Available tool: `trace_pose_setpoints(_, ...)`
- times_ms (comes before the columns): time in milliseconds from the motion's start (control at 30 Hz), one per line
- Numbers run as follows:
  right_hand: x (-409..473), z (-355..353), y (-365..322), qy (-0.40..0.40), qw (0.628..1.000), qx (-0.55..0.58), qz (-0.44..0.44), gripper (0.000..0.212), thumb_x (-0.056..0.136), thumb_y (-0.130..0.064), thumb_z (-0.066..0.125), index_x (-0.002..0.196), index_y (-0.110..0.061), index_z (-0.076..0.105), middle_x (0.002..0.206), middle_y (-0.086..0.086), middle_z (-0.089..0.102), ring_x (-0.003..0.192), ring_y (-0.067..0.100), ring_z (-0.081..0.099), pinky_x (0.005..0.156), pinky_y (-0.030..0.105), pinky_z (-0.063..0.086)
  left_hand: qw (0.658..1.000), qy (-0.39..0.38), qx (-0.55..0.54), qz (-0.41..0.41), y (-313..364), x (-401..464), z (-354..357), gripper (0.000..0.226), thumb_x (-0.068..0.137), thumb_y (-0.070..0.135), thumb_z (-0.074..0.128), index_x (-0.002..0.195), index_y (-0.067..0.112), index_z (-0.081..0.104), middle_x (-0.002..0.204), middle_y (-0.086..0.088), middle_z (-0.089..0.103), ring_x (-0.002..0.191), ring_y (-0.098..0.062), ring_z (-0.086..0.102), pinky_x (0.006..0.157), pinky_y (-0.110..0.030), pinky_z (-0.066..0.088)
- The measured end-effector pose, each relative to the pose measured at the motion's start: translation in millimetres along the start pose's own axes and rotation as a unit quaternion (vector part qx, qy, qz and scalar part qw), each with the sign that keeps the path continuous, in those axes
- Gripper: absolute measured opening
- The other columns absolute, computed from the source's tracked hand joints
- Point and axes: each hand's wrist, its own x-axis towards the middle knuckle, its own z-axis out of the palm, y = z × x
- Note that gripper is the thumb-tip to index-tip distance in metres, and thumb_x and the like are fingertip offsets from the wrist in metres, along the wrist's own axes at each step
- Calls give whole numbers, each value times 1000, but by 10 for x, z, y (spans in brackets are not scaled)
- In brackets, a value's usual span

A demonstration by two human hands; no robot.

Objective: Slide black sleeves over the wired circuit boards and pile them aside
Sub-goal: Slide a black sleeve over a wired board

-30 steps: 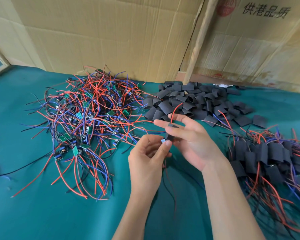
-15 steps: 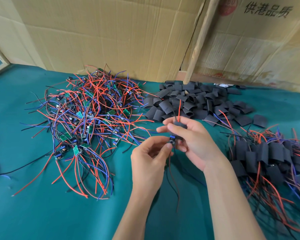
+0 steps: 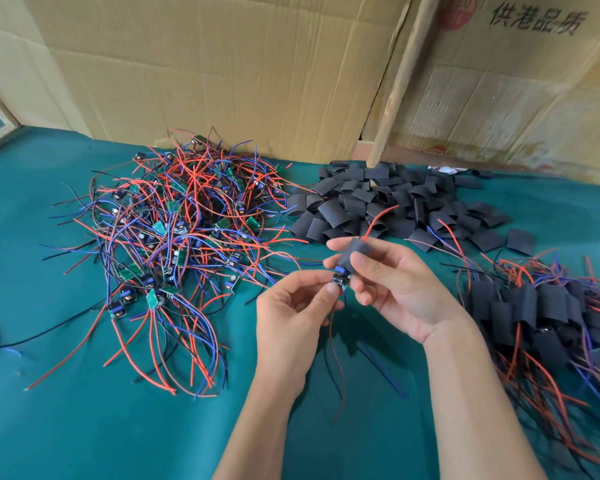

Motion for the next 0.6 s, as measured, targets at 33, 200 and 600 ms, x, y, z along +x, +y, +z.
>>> trace_pose_setpoints(33,7,20,2,4,1000,-2,-3,28,85,-19,72,111,-9,74,105,19,74,57,9,56,51,18,48,1000,-2,1,-1,1,2,-3,19,90,-2,72,87,16,78,78,-4,77,65,-10,69,58,-15,49)
trace_pose_setpoints(200,11,38,8,15,1000,3,-6,13,81,-22,76,94,-18,75,103,21,75,51,10,56,44,18,45,1000,-5,7,-5,-2,3,-9,19,89,0,73,86,18,79,77,-4,76,64,-11,69,56,-16,49)
trace_pose_setpoints(600,-9,97,50,-18,996,-71,54,17,84,-19,74,97,-9,80,86,7,70,61,14,56,53,19,44,994,57,81,47,-46,-14,66,23,88,27,78,91,17,58,67,-10,71,55,-27,63,54,-36,50)
